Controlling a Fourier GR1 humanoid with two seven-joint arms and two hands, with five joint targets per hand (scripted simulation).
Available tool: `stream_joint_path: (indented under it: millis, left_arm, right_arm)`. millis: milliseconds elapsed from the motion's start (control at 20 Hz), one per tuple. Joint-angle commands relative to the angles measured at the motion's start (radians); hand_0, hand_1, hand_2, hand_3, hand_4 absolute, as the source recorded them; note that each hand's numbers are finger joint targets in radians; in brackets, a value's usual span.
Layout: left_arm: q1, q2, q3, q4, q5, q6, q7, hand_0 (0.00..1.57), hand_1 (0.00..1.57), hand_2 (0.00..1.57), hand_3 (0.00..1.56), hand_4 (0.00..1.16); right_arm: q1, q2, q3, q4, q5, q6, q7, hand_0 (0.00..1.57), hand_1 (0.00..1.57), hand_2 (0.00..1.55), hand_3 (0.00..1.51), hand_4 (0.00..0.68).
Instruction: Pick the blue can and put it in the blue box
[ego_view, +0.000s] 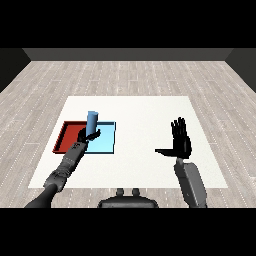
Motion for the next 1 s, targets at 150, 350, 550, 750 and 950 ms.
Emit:
stream_joint_path:
  millis: [150, 350, 550, 750, 950]
  left_arm:
    - [-0.122, -0.035, -0.025, 0.222, -0.074, 0.019, 0.123, 1.57, 1.57, 1.47, 1.19, 0.94]
    - [-0.084, -0.101, -0.043, 0.265, -0.102, 0.026, 0.1, 1.48, 1.48, 1.41, 0.88, 0.87]
    - [-0.07, -0.064, -0.014, 0.287, -0.077, -0.066, 0.142, 1.57, 1.57, 1.43, 0.0, 0.78]
    - [-0.08, -0.121, -0.054, 0.305, -0.127, -0.022, 0.161, 0.86, 0.86, 0.88, 0.48, 0.65]
    - [-0.067, -0.043, -0.056, 0.306, -0.141, -0.02, 0.176, 0.0, 0.0, 0.0, 0.0, 0.0]
  right_arm:
    - [-0.028, 0.024, -0.016, 0.118, 0.017, 0.016, -0.041, 0.0, 0.0, 0.0, 0.0, 0.0]
    - [-0.017, 0.01, -0.051, 0.115, -0.021, 0.054, -0.045, 0.0, 0.0, 0.0, 0.0, 0.0]
    - [0.063, 0.032, -0.011, 0.076, -0.001, 0.075, -0.085, 0.0, 0.0, 0.0, 0.0, 0.0]
    - [-0.014, 0.012, -0.052, 0.164, -0.005, 0.094, -0.095, 0.0, 0.0, 0.0, 0.0, 0.0]
    - [-0.044, 0.022, -0.059, 0.149, -0.031, 0.094, -0.059, 0.0, 0.0, 0.0, 0.0, 0.0]
